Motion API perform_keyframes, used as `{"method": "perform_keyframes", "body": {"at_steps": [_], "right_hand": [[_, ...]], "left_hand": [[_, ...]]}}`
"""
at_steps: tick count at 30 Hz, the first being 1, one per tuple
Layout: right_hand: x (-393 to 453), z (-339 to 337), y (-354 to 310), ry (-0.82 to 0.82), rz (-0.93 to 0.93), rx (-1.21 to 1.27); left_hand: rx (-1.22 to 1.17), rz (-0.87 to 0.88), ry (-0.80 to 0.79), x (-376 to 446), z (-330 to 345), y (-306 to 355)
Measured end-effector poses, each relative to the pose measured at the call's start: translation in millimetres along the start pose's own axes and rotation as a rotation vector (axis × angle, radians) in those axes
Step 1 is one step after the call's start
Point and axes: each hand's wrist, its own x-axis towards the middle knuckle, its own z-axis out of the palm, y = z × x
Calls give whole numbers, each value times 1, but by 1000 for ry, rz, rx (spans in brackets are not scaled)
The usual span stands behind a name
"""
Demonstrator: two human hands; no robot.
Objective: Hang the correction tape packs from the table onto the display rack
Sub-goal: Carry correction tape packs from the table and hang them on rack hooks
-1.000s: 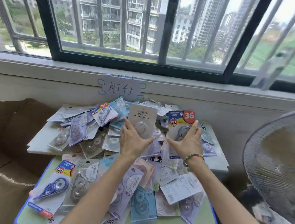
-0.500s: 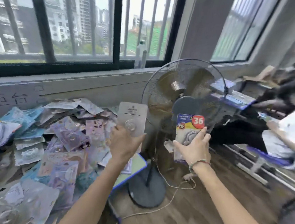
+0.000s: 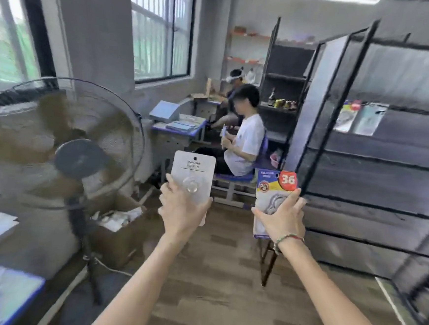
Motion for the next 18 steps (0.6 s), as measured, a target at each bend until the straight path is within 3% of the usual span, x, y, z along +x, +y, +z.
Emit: {"method": "perform_keyframes", "body": {"at_steps": [10,18], "right_hand": [[127,-109,192,142,154,-108],[221,-160,285,193,238,-137]], "left_hand": [[-153,106,-170,-51,185,197],[-177,198,-253,-69,291,315]]}}
